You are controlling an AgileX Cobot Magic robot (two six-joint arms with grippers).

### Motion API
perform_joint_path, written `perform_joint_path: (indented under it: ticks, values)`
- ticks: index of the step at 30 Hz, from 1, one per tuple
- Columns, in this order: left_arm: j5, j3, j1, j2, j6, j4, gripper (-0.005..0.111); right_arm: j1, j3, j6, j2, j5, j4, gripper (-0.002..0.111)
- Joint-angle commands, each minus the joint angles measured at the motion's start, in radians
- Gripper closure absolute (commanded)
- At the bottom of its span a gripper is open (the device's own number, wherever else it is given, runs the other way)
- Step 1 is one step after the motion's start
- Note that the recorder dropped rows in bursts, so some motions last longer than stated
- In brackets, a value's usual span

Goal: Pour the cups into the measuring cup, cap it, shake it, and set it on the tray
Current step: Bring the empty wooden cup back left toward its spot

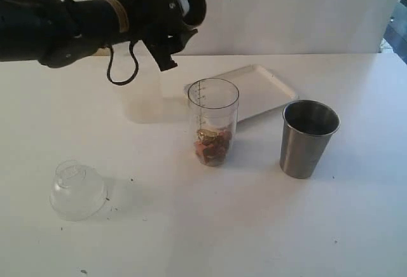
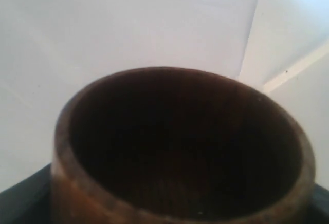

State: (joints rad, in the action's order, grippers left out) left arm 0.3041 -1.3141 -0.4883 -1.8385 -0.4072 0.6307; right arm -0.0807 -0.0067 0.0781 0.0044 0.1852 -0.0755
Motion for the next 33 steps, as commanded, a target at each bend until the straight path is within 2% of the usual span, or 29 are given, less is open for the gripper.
perform_joint_path:
  ticks: [1,3,7,12,17,21,24,29,33]
  values:
    - [0.104,0.112,0.064,0.079,0.206,-0.025,0.107,0.0,0.007,0.004,-0.004,-0.007,0.0,0.108]
    - [0.176,0.176,0.097,0.109,0.267,-0.025,0.107,0.0,0.007,0.004,-0.004,-0.007,0.0,0.108]
    - [0.234,0.282,0.145,0.172,0.309,-0.06,0.107,0.0,0.007,0.004,-0.004,-0.007,0.0,0.108]
    - [0.322,0.403,0.212,0.236,0.342,-0.21,0.107,0.0,0.007,0.004,-0.004,-0.007,0.0,0.108]
    - [0.465,0.523,0.298,0.243,0.449,-0.275,0.107,0.0,0.007,0.004,-0.004,-0.007,0.0,0.108]
    - [0.539,0.604,0.362,0.243,0.474,-0.328,0.107,0.0,0.007,0.004,-0.004,-0.007,0.0,0.108]
    - [0.546,0.633,0.407,0.235,0.483,-0.37,0.107,0.0,0.007,0.004,-0.004,-0.007,0.0,0.108]
    - [0.676,0.663,0.468,0.153,0.565,-0.407,0.107,0.0,0.007,0.004,-0.004,-0.007,0.0,0.108]
    - [0.729,0.663,0.499,0.063,0.569,-0.407,0.107,0.0,0.007,0.004,-0.004,-0.007,0.0,0.108]
